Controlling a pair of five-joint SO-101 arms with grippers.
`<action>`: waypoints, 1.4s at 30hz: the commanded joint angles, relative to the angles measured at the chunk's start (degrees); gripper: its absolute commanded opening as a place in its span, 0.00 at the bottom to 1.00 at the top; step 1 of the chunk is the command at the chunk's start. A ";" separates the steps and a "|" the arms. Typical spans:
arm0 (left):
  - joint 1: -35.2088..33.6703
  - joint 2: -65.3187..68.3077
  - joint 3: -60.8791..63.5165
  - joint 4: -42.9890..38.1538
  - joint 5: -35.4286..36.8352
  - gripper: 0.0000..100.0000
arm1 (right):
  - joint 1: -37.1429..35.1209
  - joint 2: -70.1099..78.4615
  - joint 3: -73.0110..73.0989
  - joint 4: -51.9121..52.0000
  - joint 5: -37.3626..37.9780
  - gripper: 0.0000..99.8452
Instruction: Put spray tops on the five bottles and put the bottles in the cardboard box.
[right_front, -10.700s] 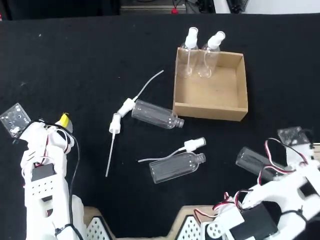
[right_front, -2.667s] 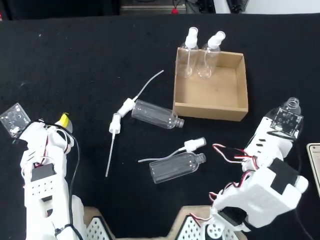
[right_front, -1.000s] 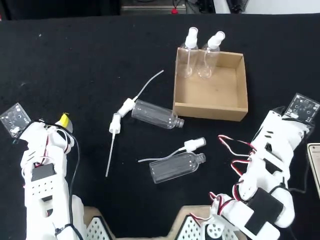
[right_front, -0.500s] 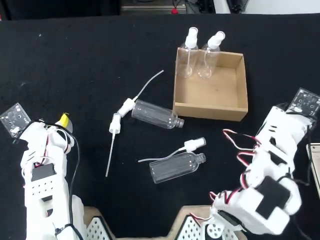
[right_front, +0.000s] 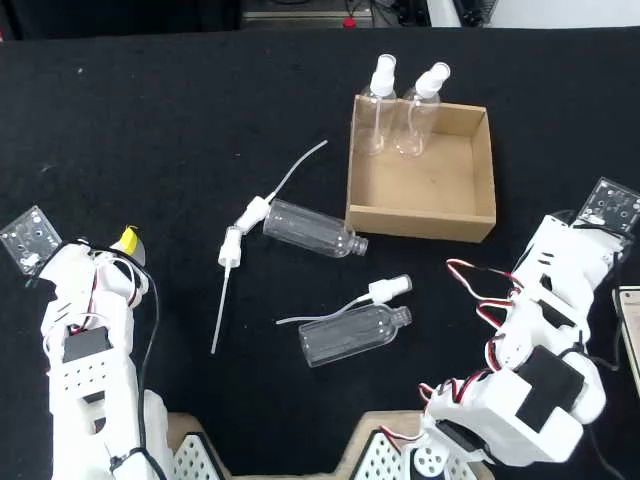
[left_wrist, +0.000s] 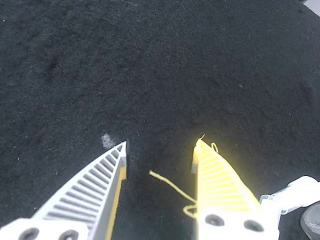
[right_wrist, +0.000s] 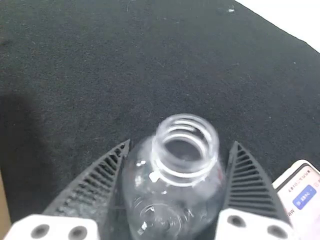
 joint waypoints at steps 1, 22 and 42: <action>0.22 -0.35 -2.07 -1.32 0.35 0.21 | 1.14 -1.98 -2.59 0.18 -0.35 0.12; 0.31 -0.35 -2.07 -1.14 0.26 0.21 | -0.35 -41.19 12.79 21.89 0.09 0.02; 21.58 13.80 -29.41 26.90 -21.27 0.21 | -33.05 -74.77 -2.77 81.05 0.18 0.02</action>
